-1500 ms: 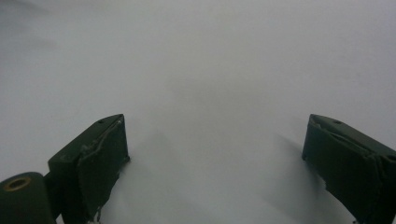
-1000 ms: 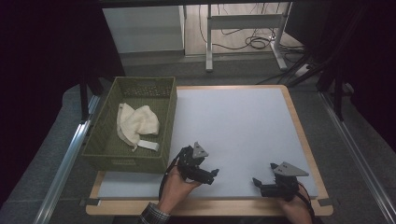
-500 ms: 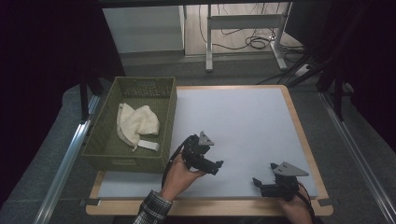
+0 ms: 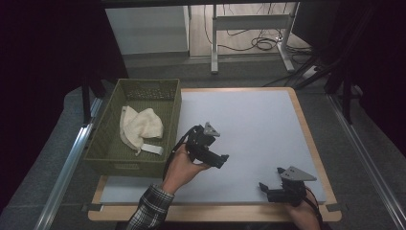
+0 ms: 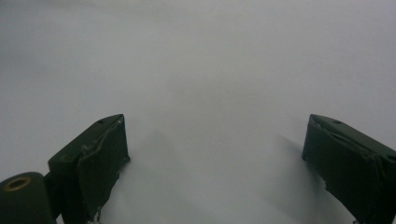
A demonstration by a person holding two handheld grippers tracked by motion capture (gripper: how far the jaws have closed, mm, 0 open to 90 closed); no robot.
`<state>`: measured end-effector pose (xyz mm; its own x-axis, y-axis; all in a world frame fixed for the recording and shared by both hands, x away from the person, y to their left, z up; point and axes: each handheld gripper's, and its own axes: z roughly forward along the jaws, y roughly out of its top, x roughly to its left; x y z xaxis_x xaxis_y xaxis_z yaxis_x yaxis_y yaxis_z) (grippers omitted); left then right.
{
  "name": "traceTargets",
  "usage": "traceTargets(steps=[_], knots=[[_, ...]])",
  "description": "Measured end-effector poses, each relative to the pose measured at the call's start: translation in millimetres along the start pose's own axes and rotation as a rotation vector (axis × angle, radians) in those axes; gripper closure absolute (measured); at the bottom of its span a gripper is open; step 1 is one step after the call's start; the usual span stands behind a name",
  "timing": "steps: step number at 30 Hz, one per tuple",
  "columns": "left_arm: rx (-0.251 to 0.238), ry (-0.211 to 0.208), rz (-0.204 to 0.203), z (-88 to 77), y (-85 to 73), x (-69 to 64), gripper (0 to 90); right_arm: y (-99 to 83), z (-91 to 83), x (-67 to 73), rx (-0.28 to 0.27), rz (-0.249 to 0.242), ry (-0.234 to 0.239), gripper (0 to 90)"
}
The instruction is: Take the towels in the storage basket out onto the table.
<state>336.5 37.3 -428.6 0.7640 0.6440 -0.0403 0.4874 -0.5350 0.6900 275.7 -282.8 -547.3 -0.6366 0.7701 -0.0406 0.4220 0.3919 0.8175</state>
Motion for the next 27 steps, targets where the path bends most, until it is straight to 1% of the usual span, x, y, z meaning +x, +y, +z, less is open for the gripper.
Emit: traceTargets(steps=[5, 6, 7, 9, 11, 13, 15, 18, 21, 27], knots=[[0.024, 0.013, 0.005, -6.9, 7.2, 9.8, 3.4, 0.0, 0.0, 0.0, 0.000, 0.001, 0.000, 6.9], [0.027, 0.023, 0.002, -9.0, 8.9, 13.7, 3.4, 0.0, 0.0, 0.0, 0.000, 0.001, 0.000, 6.9], [0.032, 0.028, 0.007, -10.7, 10.0, 16.8, 3.5, 0.0, 0.0, 0.0, 0.000, 0.000, 0.000, 6.9], [0.034, 0.034, 0.002, -13.0, 11.5, 21.9, 3.6, 0.0, 0.0, 0.0, 0.000, 0.000, 0.000, 6.9], [0.042, 0.045, 0.005, -15.7, 12.9, 27.7, 3.6, 0.0, 0.0, 0.0, 0.000, 0.001, 0.000, 6.9], [0.051, 0.060, 0.004, -18.5, 14.1, 33.4, 3.5, 0.0, 0.0, 0.0, 0.000, 0.001, 0.000, 6.9], [0.047, 0.070, -0.012, -20.9, 14.8, 38.6, 2.6, 0.0, 0.0, 0.0, 0.000, 0.001, 0.000, 6.9], [0.047, 0.065, -0.036, -24.3, 15.0, 49.1, 2.1, 0.0, 0.0, 0.0, 0.000, 0.001, 0.000, 6.9], [0.065, 0.068, -0.042, -26.6, 14.5, 58.1, 0.9, 0.0, 0.0, 0.0, 0.000, 0.001, 0.000, 7.0], [0.083, 0.106, -0.060, -37.0, 12.9, 75.2, 0.7, 0.0, 0.0, 0.0, 0.000, 0.001, 0.000, 6.9]])
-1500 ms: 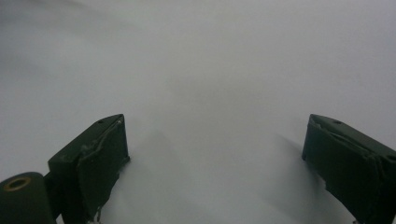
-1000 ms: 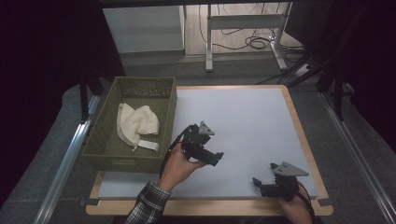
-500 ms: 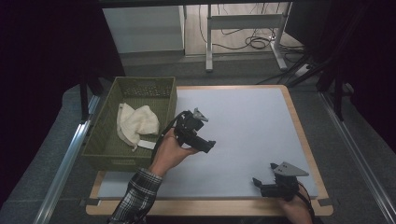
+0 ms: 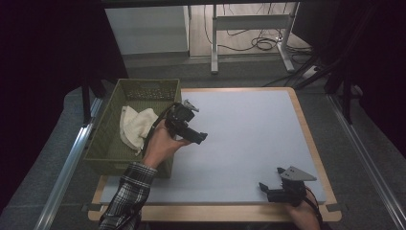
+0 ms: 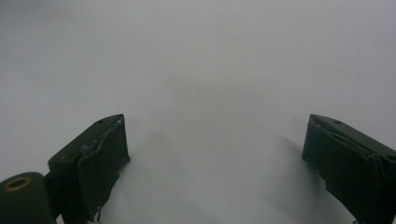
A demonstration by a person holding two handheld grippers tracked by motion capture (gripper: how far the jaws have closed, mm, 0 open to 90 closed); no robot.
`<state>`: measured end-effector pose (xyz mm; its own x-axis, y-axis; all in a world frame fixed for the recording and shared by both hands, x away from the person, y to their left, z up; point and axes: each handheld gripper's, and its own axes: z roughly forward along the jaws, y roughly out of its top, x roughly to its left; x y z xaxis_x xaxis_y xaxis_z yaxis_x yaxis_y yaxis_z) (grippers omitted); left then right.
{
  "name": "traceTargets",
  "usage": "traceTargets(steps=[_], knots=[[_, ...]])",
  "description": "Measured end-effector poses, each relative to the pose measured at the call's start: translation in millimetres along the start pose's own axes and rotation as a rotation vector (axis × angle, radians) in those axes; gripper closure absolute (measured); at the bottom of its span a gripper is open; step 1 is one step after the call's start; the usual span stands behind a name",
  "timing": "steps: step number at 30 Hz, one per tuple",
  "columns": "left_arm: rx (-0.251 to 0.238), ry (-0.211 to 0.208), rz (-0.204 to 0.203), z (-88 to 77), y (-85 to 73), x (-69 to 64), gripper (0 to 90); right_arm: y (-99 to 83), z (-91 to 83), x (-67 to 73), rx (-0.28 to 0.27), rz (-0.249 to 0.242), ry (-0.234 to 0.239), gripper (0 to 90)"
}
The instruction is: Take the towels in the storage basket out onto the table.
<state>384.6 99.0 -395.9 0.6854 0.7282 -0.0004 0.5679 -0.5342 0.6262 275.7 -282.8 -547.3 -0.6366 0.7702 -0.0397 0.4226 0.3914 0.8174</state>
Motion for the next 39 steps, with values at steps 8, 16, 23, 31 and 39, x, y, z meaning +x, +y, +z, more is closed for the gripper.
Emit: traceTargets(steps=[8, 16, 23, 31, 39], knots=[[0.014, 0.043, -0.051, -14.7, -9.0, 33.2, 0.5, 0.0, 0.0, 0.0, 0.001, 0.000, -0.001, 7.0], [0.041, 0.111, -0.084, -31.1, -20.0, 63.2, 1.8, 0.0, 0.0, 0.0, 0.001, 0.000, -0.001, 6.9], [0.063, 0.157, -0.150, -35.4, -35.2, 96.7, 3.1, 0.1, 0.0, 0.0, 0.001, 0.000, -0.001, 6.9], [0.146, 0.197, -0.234, -15.2, -57.2, 135.2, 3.9, 0.1, 0.0, 0.0, 0.002, 0.000, -0.001, 6.9], [0.281, 0.203, -0.299, 17.2, -71.9, 163.8, 2.2, 0.1, 0.0, -0.1, 0.001, -0.001, -0.001, 6.9]])
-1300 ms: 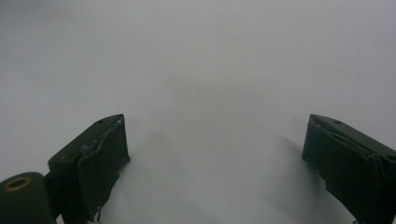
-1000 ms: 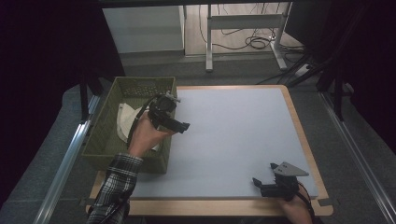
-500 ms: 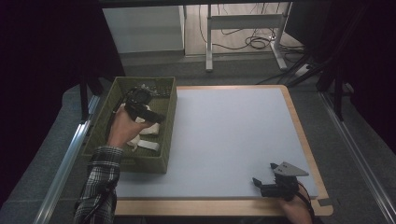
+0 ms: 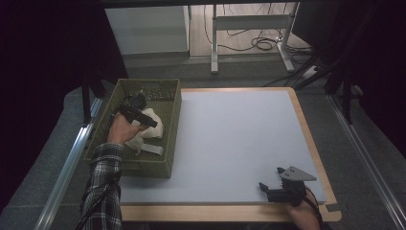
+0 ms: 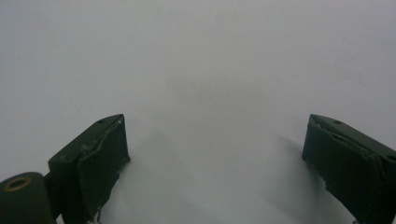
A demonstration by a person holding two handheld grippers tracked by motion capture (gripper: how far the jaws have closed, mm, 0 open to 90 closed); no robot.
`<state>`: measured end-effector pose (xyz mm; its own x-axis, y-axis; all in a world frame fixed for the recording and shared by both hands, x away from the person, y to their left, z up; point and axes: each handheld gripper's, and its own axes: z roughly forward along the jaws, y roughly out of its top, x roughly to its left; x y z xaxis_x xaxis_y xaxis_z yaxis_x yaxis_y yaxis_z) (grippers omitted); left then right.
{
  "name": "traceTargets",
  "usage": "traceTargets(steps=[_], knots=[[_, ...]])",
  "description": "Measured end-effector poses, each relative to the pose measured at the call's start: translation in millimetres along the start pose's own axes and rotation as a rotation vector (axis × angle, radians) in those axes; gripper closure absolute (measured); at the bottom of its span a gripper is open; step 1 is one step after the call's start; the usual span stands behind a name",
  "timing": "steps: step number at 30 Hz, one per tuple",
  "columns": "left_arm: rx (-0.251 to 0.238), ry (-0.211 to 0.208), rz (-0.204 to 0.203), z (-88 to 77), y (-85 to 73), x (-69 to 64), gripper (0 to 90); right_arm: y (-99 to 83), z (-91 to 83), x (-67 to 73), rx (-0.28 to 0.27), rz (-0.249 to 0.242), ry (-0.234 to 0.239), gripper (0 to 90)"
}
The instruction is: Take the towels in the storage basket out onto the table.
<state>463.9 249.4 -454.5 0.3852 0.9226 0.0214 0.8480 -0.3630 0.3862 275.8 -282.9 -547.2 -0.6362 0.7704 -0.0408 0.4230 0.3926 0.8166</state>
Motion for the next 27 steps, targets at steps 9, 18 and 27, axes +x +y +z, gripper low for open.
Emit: traceTargets(steps=[9, 18, 27], knots=[[0.138, 0.002, -0.057, 33.0, 4.6, 20.5, 3.8, 0.0, 0.0, -0.1, 0.000, -0.001, 0.000, 6.9], [0.266, -0.002, -0.053, 55.9, 5.1, 23.6, 35.1, 0.0, -0.1, -0.3, 0.000, -0.001, 0.002, 7.0], [0.234, 0.024, -0.040, 44.2, 1.3, 25.7, 80.0, -0.1, -0.1, -0.3, -0.001, -0.001, 0.003, 7.0]])
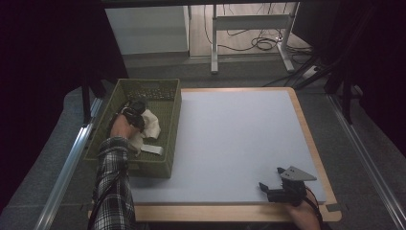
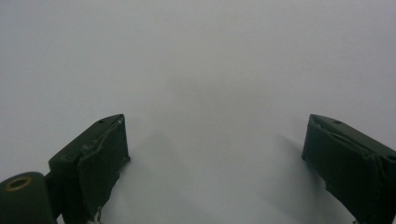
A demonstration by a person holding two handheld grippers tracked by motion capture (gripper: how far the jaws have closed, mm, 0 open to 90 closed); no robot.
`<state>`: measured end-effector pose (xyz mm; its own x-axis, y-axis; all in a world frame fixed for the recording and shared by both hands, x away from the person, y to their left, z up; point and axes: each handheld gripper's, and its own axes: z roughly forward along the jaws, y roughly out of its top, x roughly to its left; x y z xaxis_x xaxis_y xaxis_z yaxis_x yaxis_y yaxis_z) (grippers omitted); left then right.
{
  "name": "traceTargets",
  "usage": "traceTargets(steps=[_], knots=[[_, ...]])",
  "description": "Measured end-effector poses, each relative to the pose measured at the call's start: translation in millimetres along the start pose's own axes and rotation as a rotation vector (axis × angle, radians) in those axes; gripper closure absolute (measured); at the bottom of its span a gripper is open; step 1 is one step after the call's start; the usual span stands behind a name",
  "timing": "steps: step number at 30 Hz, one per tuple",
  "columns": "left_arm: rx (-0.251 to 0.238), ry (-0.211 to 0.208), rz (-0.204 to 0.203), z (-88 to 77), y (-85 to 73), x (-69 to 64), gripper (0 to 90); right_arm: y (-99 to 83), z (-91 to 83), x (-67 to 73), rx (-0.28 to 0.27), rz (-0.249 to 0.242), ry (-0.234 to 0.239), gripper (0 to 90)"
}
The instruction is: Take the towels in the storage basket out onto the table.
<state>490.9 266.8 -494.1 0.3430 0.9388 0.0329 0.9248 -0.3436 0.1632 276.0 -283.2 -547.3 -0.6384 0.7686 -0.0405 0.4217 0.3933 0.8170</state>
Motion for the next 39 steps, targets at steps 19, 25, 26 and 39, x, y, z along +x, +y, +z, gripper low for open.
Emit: traceTargets(steps=[19, 25, 26, 39], knots=[[-0.238, -0.084, 0.024, -63.7, -26.7, -1.9, 79.9, 0.0, 0.0, 0.1, 0.001, 0.000, -0.001, 7.0], [-0.294, -0.084, 0.022, -80.0, -36.9, -1.6, 79.7, 0.0, 0.0, 0.2, 0.001, 0.000, -0.001, 7.0], [-0.306, -0.090, 0.020, -83.5, -39.4, -0.9, 79.7, 0.0, 0.0, 0.2, 0.001, 0.000, -0.001, 7.0], [-0.428, -0.095, 0.024, -119.2, -56.5, -1.9, 79.4, 0.0, 0.0, 0.3, 0.001, 0.000, -0.002, 7.0]])
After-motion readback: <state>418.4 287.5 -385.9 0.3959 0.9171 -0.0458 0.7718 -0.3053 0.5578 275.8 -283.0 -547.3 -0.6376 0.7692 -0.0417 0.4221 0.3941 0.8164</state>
